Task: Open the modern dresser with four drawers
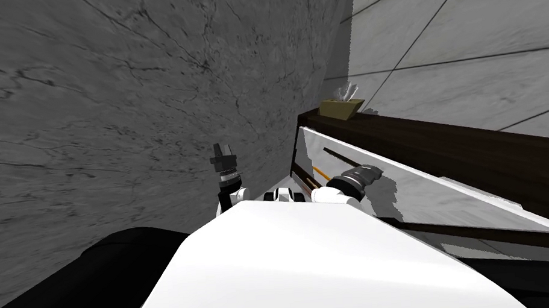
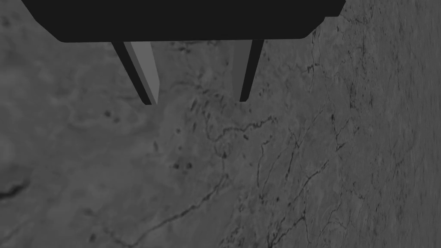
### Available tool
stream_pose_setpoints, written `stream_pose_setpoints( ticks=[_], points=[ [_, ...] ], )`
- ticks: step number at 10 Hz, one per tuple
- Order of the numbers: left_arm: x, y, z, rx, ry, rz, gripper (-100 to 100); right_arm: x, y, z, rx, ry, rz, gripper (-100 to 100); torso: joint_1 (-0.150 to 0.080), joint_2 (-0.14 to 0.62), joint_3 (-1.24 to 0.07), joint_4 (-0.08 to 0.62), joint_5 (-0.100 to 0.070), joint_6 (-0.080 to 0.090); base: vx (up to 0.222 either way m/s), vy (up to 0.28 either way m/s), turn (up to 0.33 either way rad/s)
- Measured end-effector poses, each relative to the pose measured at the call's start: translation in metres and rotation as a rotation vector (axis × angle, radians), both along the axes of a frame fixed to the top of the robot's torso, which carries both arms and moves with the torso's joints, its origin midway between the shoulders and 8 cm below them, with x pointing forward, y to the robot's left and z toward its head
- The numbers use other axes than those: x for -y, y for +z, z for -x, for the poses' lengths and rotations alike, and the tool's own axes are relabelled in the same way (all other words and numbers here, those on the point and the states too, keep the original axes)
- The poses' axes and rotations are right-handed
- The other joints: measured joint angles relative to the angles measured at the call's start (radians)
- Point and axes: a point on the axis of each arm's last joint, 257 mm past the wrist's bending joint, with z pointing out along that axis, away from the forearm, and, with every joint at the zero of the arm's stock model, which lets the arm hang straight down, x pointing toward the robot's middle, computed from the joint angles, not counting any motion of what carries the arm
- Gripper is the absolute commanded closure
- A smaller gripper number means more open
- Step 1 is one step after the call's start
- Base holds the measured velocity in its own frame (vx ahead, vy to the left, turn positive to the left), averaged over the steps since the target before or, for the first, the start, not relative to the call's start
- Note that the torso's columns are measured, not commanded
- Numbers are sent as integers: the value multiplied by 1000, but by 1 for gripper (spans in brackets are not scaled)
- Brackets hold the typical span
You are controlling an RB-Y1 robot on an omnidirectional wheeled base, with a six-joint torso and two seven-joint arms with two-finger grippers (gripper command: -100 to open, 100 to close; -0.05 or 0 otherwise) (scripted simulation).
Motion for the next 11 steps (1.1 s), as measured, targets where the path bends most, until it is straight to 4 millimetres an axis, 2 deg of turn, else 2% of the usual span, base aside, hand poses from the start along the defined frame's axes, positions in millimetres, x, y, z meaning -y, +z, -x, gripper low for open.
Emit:
stream_pose_setpoints(
  ticks=[3, 6, 7, 9, 11],
  points=[
    [0, 0, 0, 0, 0, 0, 0, 1, 0, 3, -5, -3, -7, 100, -8, 2, -1, 4, 3, 4, -92, 119, 10],
    [0, 0, 0, 0, 0, 0, 0, 2, 4, 4, 9, -4, -5, 100, 0, 6, 3, 4, 3, 4, -129, 180, 1],
    [0, 0, 0, 0, 0, 0, 0, 4, 6, 4, 15, -6, -6, -100, -1, 7, 3, 5, 4, 4, -62, 85, -42],
    [0, 0, 0, 0, 0, 0, 0, 3, 11, -2, 17, -1, -10, -100, -16, -6, -4, -1, -4, 2, -10, -25, -45],
    [0, 0, 0, 0, 0, 0, 0, 2, 18, -8, 15, 1, -12, -100, -13, -6, -4, -2, -4, 2, -6, -34, -18]
  ],
)
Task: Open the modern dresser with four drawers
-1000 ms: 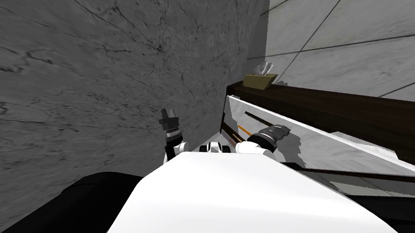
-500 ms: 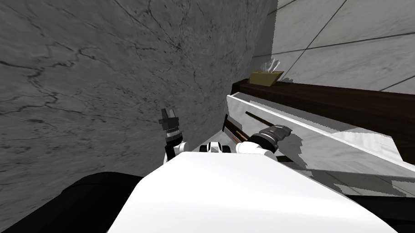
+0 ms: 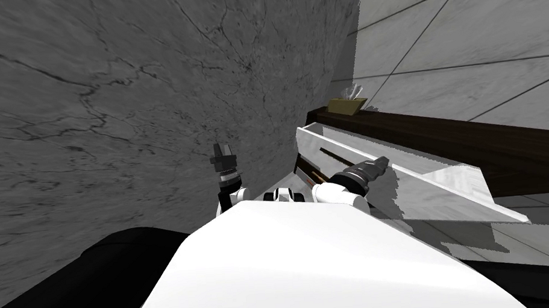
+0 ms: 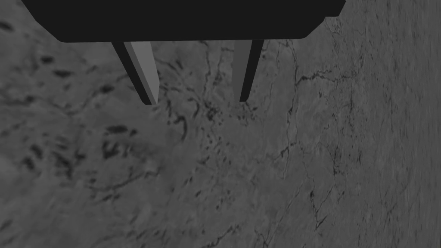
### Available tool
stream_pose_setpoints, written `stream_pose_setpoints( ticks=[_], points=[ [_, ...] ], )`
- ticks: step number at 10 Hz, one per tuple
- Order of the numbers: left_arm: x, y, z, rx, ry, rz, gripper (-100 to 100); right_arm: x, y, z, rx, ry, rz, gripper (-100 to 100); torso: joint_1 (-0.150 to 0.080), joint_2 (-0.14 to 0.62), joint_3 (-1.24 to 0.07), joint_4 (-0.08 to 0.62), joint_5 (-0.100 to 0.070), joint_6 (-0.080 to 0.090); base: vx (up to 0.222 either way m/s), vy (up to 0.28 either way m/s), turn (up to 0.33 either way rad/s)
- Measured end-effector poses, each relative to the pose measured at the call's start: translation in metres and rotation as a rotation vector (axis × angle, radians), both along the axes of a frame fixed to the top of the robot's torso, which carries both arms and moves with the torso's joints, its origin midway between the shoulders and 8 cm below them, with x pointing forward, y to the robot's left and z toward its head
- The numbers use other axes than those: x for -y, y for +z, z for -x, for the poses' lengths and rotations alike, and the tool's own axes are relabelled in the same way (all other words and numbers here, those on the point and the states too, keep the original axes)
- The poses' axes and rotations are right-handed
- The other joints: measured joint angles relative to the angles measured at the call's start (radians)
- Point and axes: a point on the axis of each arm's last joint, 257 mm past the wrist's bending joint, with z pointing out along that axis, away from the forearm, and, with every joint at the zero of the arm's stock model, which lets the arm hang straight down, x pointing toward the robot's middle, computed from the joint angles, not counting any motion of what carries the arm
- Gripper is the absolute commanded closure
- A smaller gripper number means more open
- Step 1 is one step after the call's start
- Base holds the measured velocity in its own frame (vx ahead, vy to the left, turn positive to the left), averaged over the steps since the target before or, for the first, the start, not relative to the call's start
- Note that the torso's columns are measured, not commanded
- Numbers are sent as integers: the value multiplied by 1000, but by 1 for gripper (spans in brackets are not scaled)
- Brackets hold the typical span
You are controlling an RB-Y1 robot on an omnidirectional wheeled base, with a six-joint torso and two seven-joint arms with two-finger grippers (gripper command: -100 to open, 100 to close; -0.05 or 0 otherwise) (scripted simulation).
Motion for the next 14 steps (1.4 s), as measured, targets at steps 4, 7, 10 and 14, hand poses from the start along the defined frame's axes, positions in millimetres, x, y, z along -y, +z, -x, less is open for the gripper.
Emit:
stream_pose_setpoints(
  ticks=[4, 7, 10, 14],
  points=[
    [0, 0, 0, 0, 0, 0, 0, -5, 14, -11, 6, 13, -2, -100, 6, 4, 3, 1, 1, -1, -14, -4, -36],
    [0, 0, 0, 0, 0, 0, 0, -7, 21, -20, -7, 23, -12, -100, 9, 8, 3, 6, 7, 0, -15, -5, -31],
    [0, 0, 0, 0, 0, 0, 0, -12, 28, -26, -20, 36, -16, -100, 14, 12, 5, 9, 11, 0, -14, -6, -20],
    [0, 0, 0, 0, 0, 0, 0, -12, 22, -28, -44, 35, -27, 0, 10, 9, 4, 6, 6, 0, 0, 0, 0]
  ],
)
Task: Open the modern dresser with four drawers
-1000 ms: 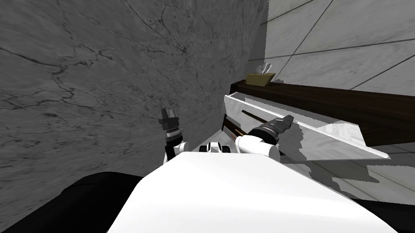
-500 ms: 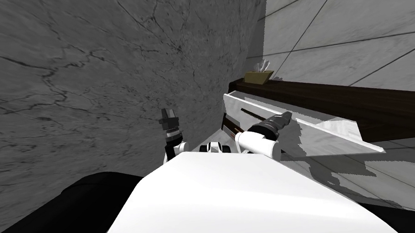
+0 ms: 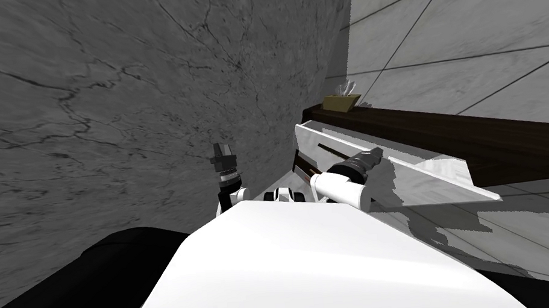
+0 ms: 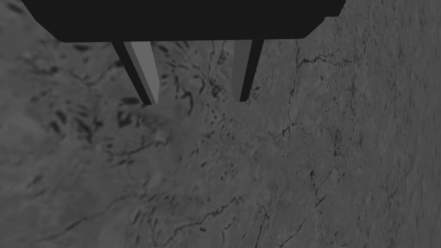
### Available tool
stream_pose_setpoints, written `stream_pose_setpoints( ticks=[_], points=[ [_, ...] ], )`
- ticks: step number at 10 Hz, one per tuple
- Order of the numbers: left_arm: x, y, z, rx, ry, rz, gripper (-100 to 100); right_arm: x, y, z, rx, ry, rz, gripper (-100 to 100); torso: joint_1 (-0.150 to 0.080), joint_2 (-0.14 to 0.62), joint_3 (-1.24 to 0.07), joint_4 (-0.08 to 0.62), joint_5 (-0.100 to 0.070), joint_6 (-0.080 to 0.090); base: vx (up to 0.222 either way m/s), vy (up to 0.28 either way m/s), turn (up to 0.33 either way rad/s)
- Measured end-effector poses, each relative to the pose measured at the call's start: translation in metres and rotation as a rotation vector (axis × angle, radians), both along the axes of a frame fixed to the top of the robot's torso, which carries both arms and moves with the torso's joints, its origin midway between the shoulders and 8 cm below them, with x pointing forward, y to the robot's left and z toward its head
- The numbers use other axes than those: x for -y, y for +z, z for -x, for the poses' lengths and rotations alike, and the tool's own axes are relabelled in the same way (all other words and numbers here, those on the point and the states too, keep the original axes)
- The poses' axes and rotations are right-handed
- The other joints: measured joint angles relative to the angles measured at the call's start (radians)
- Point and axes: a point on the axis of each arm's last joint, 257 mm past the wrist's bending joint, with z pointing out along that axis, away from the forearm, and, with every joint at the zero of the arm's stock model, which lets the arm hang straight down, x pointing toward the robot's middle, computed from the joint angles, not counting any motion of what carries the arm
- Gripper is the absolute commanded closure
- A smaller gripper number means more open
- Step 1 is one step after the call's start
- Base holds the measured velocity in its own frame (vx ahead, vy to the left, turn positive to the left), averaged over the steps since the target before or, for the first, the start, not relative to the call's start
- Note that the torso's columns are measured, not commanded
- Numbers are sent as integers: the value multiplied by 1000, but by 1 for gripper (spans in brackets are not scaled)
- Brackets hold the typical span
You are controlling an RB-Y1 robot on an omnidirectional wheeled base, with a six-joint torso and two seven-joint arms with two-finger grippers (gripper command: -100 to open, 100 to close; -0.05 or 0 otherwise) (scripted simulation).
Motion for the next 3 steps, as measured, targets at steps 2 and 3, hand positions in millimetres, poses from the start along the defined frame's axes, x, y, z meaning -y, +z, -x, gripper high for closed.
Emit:
stream_pose_setpoints(
  ticks=[2, 3],
  points=[
    [0, 0, 0, 0, 0, 0, 0, 0, -3, 0, -9, -1, -4, 0, -3, -2, -1, -2, -2, 0, 0, 0, 0],
    [0, 0, 0, 0, 0, 0, 0, -1, -4, 0, -12, -1, -5, 0, -3, -3, -1, -3, -3, 0, 0, 0, 0]
  ],
)
